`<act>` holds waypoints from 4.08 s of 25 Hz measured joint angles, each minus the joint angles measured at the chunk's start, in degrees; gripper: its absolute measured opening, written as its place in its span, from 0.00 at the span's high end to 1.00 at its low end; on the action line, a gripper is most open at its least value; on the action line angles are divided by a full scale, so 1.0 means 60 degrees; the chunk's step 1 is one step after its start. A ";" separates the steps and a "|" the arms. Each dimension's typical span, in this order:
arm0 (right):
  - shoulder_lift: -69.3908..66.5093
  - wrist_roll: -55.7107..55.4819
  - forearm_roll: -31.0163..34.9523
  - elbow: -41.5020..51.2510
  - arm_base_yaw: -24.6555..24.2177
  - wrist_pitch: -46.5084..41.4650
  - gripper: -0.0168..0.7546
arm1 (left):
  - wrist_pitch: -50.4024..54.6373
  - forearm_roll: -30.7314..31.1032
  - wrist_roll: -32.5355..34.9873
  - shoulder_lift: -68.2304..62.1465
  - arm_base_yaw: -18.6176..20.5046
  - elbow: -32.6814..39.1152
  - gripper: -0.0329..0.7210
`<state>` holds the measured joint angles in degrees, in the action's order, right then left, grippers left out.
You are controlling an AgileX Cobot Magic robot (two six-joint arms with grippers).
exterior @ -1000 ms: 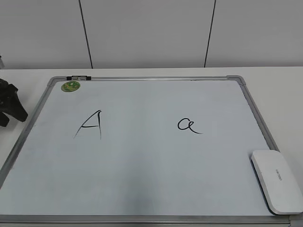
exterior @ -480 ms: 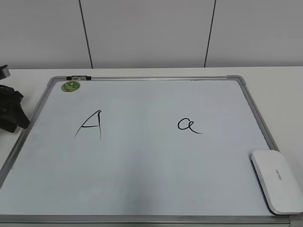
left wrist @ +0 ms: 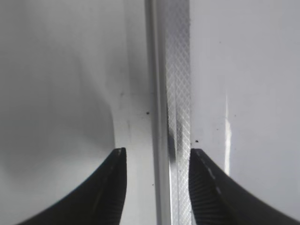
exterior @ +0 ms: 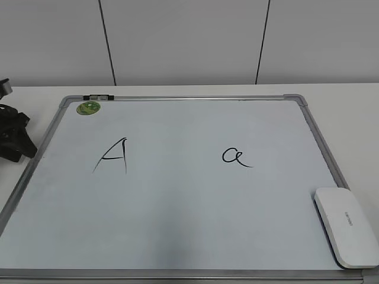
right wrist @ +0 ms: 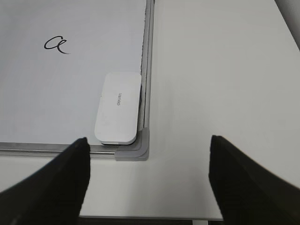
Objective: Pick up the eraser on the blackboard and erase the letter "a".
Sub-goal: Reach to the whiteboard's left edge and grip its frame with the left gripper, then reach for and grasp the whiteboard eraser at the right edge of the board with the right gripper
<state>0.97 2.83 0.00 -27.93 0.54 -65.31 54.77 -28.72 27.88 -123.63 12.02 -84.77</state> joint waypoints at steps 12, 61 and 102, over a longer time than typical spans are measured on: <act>0.0000 0.0000 0.0000 0.0000 0.0000 0.0000 0.22 | -0.0021 -0.0062 0.0025 -0.0226 0.0000 0.0000 0.57; 0.0000 0.0000 0.0000 0.0000 0.0000 0.0000 0.22 | 0.0481 -0.0466 0.0062 -0.0439 0.0000 -0.0059 0.86; -0.8451 0.0034 0.0899 -0.2227 0.0332 0.0485 0.22 | 0.0532 -0.0429 0.0062 -0.0439 0.0000 -0.0077 0.91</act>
<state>-49.73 3.04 5.39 -41.29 2.53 -62.40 57.96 -31.29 28.25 -126.27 12.02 -85.23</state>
